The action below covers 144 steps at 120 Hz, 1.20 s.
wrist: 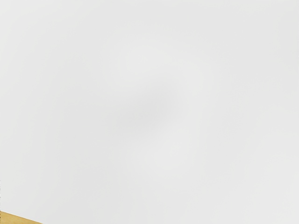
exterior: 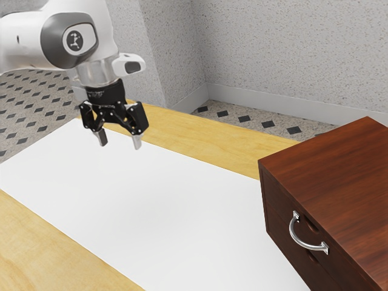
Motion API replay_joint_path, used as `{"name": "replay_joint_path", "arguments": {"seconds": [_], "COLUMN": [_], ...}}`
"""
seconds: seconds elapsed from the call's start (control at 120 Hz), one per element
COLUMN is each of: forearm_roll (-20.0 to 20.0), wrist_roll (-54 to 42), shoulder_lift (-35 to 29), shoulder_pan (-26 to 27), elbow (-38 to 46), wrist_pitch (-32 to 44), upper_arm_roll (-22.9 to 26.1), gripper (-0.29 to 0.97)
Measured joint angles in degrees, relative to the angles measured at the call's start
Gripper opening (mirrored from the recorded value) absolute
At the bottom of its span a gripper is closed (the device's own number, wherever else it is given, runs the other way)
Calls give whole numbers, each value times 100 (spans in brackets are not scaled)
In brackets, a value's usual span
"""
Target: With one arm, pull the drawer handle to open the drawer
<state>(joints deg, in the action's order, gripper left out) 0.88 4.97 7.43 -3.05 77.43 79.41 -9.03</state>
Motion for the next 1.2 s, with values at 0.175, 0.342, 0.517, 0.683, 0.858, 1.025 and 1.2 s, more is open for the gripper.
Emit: {"name": "replay_joint_path", "arguments": {"seconds": [0.175,0.342,0.517,0.683,0.858,1.025,1.2], "forearm_roll": [1,49,497,803,965,800,481], "wrist_roll": [-253,-432,-501,163,1151,2307,3485], "shoulder_lift": [7,-56,-312,-424,-409,-614,-1678], "shoulder_pan": [36,-47,-13,486,205,-44,633], "elbow": [-5,-134,-990,-995,-960,-297,1427], "wrist_pitch": [62,73,71,-32,-213,-209,621], "upper_arm_roll": [-51,-45,809,1505,1774,2009,2135], "gripper": [68,68,68,68,68,68,68]}}
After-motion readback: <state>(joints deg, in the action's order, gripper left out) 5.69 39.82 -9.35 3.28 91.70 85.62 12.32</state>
